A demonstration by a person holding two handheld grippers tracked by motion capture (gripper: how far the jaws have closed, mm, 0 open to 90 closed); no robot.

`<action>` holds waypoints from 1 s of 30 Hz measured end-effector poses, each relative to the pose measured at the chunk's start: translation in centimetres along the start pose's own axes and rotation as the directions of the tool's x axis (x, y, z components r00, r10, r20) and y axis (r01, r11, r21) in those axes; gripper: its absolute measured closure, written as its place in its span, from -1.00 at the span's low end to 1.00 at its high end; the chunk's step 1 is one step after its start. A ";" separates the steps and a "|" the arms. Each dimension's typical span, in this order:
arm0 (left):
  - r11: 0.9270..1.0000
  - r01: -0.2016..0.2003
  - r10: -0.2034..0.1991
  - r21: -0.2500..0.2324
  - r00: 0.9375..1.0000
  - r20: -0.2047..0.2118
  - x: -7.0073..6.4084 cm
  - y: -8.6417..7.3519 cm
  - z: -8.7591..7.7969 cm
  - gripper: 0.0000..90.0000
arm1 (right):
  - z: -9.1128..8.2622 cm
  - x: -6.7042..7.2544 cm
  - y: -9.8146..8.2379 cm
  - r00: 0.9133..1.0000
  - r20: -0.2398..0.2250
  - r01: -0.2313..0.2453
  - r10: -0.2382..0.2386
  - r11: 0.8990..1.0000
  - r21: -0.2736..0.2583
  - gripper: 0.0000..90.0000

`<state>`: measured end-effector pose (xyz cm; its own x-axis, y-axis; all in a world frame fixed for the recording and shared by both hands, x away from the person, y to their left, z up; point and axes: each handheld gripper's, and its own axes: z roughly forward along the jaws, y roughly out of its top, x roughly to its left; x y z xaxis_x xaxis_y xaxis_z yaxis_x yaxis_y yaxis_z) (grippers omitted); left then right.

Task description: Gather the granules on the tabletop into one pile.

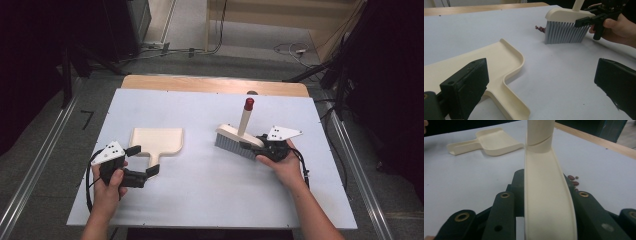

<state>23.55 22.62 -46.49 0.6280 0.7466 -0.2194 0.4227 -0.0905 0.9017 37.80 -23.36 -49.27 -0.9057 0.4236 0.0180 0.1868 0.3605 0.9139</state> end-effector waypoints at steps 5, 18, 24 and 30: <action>1.000 0.001 -0.001 -0.001 1.000 0.000 0.0 0.0 0.0 -1.00 | 0.0 -0.4 0.2 1.000 0.014 -0.012 0.012 1.000 -0.007 0.46; 1.000 0.000 0.000 -0.003 1.000 -0.004 -0.2 0.0 -0.1 -1.00 | -3.3 1.8 1.6 0.994 0.032 -0.102 0.104 0.992 -0.070 0.46; 1.000 -0.013 0.013 -0.014 1.000 -0.013 -0.3 0.0 -0.5 -1.00 | -6.5 2.6 1.1 0.981 0.118 -0.142 0.155 0.984 -0.111 0.46; 0.999 -0.013 0.012 -0.032 1.000 -0.027 -0.2 -0.1 -1.3 -1.00 | -9.7 2.7 -0.5 0.954 0.206 -0.190 0.217 0.971 -0.143 0.46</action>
<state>22.55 23.33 -46.09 0.6152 0.7630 -0.1984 0.3933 -0.0789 0.9160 31.59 -30.48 -45.77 -0.7453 0.6535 0.1323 0.2996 0.1510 0.9420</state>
